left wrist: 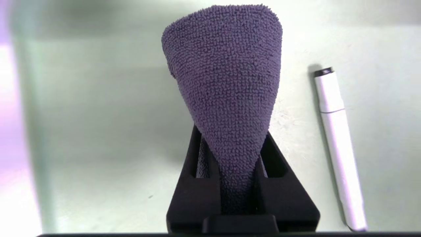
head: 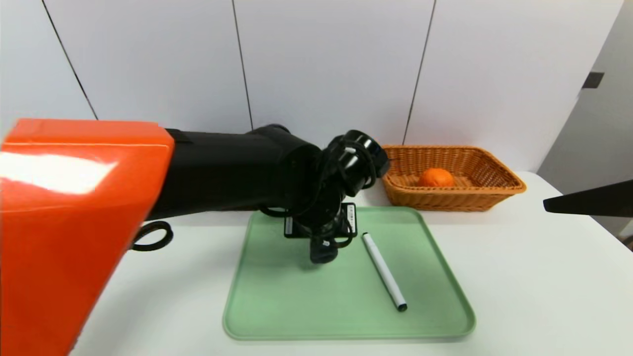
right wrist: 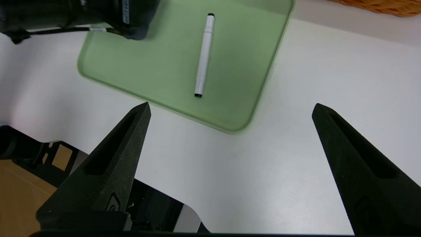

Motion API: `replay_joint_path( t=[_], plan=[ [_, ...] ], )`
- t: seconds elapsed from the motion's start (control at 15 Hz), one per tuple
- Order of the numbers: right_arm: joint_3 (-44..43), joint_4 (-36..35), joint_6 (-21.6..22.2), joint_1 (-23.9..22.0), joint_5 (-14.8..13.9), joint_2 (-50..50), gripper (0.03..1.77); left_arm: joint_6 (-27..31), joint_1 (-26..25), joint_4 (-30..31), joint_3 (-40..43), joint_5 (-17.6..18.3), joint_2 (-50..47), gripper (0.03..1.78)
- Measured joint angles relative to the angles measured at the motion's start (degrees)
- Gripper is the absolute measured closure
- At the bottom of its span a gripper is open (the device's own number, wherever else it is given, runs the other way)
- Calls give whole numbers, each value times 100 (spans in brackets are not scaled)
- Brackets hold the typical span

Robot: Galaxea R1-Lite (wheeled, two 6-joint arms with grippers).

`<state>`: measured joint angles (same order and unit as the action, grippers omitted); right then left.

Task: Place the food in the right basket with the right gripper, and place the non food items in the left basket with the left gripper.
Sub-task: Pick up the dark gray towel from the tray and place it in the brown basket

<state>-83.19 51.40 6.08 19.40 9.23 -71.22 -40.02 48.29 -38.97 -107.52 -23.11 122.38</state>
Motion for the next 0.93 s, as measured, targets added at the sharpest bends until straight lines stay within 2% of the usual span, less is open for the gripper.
replay_joint_path(
  t=[0.2,0.4,0.6,0.73,0.93],
  plan=[
    [41,-10,4,0,0,27,10,417,-315,-317,-119,5,-491,154],
    [48,-13,0,0,5,35,10,1217,-830,-377,-354,33,-835,154],
    [56,-11,-5,2,5,41,11,2286,-1513,-188,-416,149,-986,154],
    [113,-16,-2,4,44,61,11,3093,-2011,74,-416,405,-959,154],
    [144,-18,-20,2,61,85,10,4403,-2470,656,-413,705,-852,154]
  ],
)
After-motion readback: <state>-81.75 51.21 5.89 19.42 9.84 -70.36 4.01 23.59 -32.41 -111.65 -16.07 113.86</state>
